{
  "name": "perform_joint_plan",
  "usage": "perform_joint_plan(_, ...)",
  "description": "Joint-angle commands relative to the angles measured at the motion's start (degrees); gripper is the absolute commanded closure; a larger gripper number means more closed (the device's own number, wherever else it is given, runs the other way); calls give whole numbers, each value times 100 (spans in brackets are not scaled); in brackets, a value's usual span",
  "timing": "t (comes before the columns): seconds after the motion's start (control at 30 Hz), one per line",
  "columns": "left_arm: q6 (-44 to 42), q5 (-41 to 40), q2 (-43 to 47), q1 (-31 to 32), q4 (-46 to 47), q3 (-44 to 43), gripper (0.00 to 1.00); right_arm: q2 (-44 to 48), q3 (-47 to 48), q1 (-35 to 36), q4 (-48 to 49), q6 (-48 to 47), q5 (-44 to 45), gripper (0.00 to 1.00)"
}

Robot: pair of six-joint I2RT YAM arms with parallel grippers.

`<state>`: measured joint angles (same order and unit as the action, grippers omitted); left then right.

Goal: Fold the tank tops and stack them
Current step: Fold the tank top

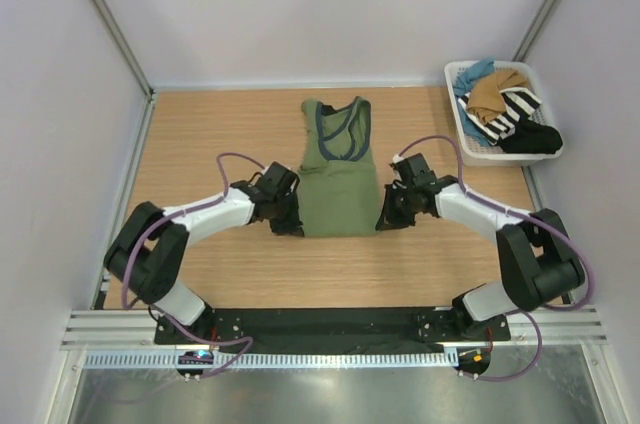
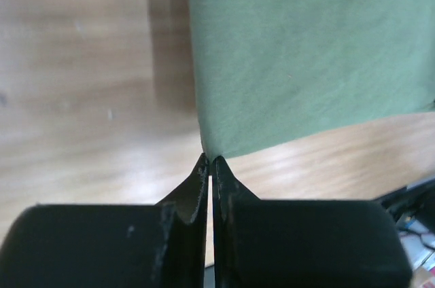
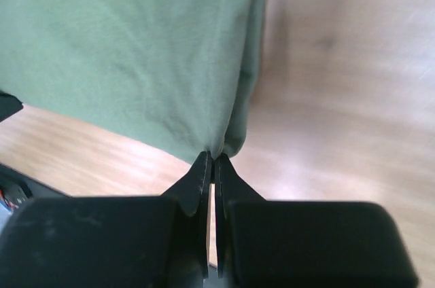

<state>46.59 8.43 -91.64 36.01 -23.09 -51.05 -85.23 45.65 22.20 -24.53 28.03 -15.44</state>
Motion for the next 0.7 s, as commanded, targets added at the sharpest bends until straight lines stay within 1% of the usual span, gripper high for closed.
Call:
perform_joint_plan(0.0, 148, -43, 672, 196, -310, 428, 100, 639, -222, 434, -429, 299, 401, 94)
perform_joint_plan(0.03, 184, -43, 786, 196, -293, 551, 100, 735, -336, 530, -455, 378, 454, 93)
perform_joint_plan(0.1, 289, -34, 1121, 205, -214, 920, 100, 989, -486, 821, -552, 580, 647, 88)
perform_joint_plan(0.2, 351, 45, 1464, 205, -196, 1263, 100, 1358, -653, 1006, -622, 721, 718, 83)
perform_joint_plan(0.23, 342, 97, 1569, 205, -204, 1342, 100, 1430, -662, 1015, -649, 730, 727, 80)
perform_joint_plan(0.27, 360, 107, 1648, 205, -213, 1491, 100, 1500, -636, 1015, -684, 721, 753, 75)
perform_joint_plan(0.3, 368, 107, 1832, 205, -231, 1571, 100, 1544, -479, 1015, -771, 652, 918, 62)
perform_joint_plan(0.37, 360, 159, 2060, 205, -248, 1764, 100, 1545, -207, 1015, -807, 537, 1043, 51)
perform_joint_plan(0.4, 334, 203, 2105, 205, -248, 1826, 100, 1501, 125, 1006, -764, 406, 1026, 50)
perform_joint_plan(0.47, 281, 334, 2185, 205, -249, 1949, 100, 1168, 505, 1006, -563, 282, 868, 50)
perform_joint_plan(0.53, 219, 396, 2255, 205, -266, 2011, 100, 799, 1119, 1006, -447, 203, 597, 49)
perform_joint_plan(0.57, 210, 458, 2290, 205, -266, 2063, 100, 397, 1348, 1006, -334, 194, 551, 47)
perform_joint_plan(0.63, 184, 484, 2386, 205, -266, 2125, 100, 26, 1963, 1006, -184, 229, 481, 45)
perform_joint_plan(0.67, 167, 493, 2431, 205, -266, 2195, 100, -411, 2183, 1006, -70, 220, 472, 44)
